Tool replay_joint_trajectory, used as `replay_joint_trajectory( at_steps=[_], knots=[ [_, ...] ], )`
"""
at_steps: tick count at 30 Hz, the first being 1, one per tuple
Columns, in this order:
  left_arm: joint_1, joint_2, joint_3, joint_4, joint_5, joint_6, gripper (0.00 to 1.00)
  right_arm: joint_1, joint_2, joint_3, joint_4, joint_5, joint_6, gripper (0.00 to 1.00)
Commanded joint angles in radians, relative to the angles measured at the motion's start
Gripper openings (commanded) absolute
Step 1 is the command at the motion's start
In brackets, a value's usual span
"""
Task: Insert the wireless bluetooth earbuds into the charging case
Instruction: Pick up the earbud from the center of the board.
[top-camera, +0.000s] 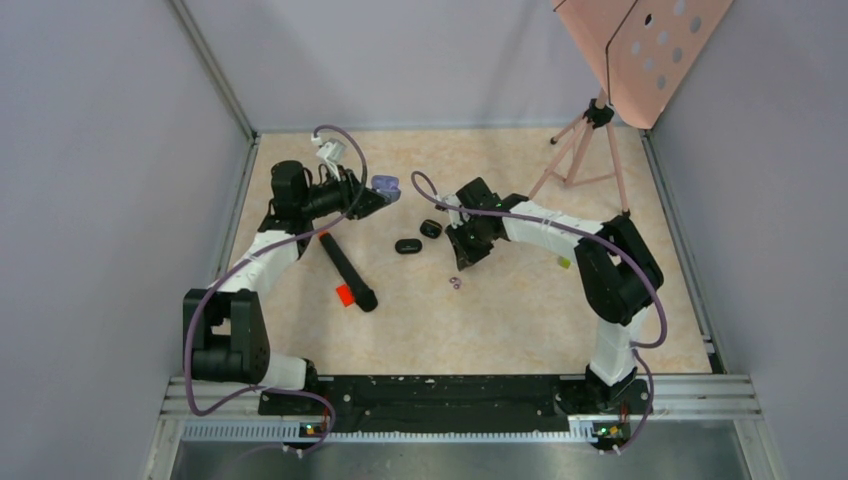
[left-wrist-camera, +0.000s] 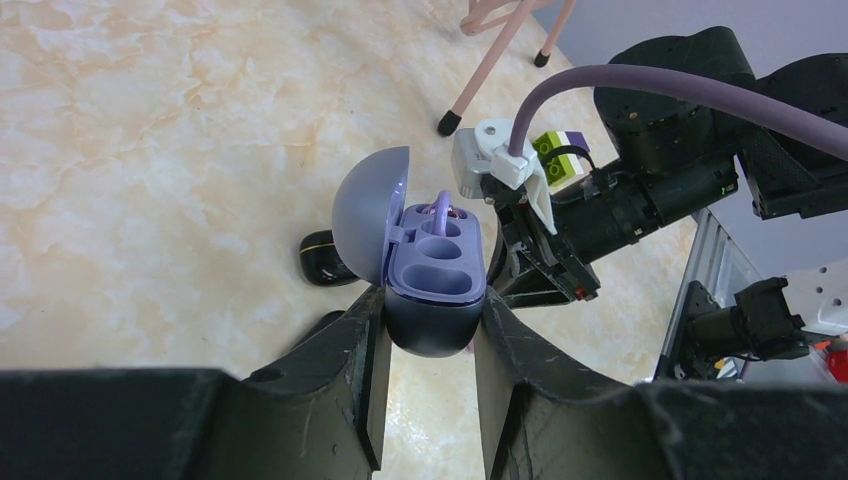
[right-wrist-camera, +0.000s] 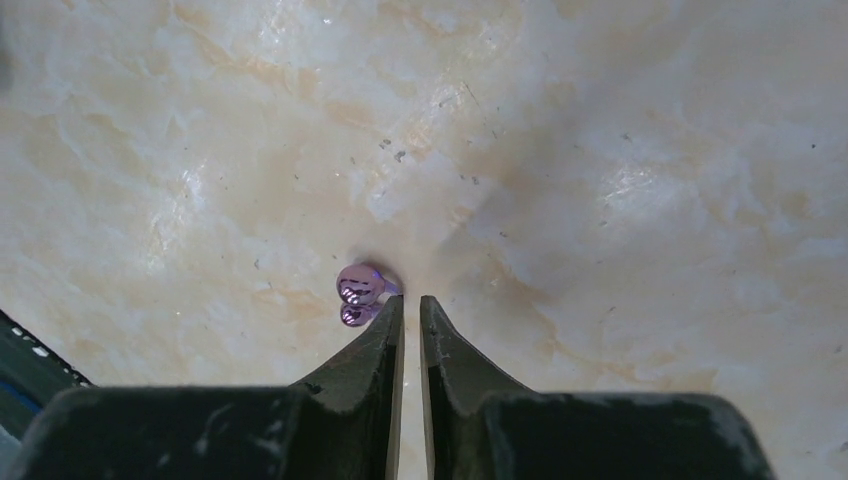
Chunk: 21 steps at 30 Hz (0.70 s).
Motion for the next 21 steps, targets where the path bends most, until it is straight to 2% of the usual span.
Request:
replay_joint_trajectory(
  at_steps=[1,10,15,21],
  knots=[
    [0.011,-0.038,0.013,-0.005,-0.003,0.019,0.00,0.010,-0.015,0.001,-0.015,-0.033,0.042,0.11],
    [0.019,-0.046,0.010,-0.020,-0.004,0.029,0.00,0.010,0.008,-0.010,-0.016,-0.053,0.054,0.11],
    [0.020,-0.043,0.015,-0.017,-0.009,0.023,0.00,0.010,0.021,-0.019,-0.018,-0.077,0.052,0.18],
    [0.025,-0.048,0.011,-0.025,-0.010,0.024,0.00,0.010,0.034,-0.031,-0.010,-0.082,0.052,0.18]
  ],
)
